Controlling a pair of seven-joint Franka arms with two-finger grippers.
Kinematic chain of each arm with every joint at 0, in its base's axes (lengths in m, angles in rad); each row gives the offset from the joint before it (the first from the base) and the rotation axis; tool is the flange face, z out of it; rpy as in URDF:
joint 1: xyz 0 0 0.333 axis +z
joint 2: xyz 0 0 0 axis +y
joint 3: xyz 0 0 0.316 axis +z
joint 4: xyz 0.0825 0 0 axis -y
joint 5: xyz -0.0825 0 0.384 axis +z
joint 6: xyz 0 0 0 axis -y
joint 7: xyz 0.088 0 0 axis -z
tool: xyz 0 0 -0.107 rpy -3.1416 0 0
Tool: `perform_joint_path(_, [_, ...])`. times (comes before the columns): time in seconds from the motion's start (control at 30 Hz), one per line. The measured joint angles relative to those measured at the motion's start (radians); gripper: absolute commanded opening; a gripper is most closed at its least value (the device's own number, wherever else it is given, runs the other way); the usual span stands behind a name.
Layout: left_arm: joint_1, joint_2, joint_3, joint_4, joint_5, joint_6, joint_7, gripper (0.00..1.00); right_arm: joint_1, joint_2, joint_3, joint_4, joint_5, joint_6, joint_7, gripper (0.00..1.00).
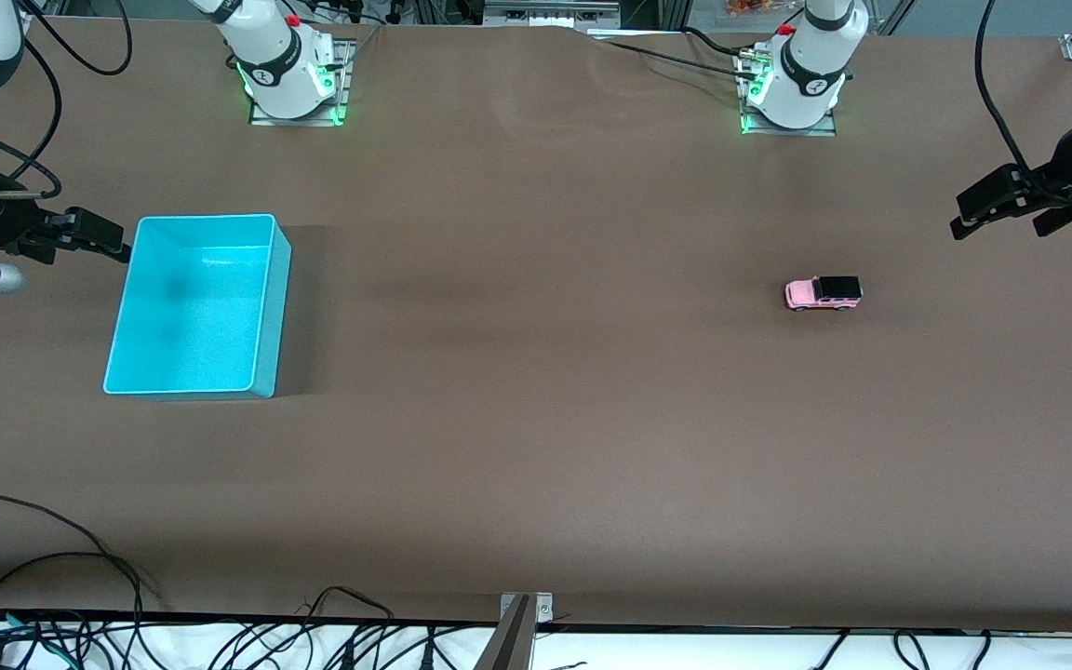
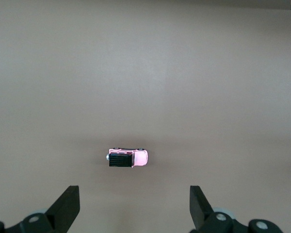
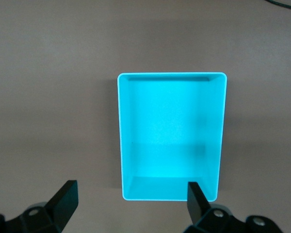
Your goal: Wind and store pink jeep toy
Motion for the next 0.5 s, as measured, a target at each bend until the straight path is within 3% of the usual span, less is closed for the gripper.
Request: perform_joint_path(0.5, [0.001, 0.0, 0.004, 0.0, 0.0, -0.004, 0.0, 1.0, 0.004, 0.0, 0.002, 0.004, 0.0, 0.015, 0.0, 1.0])
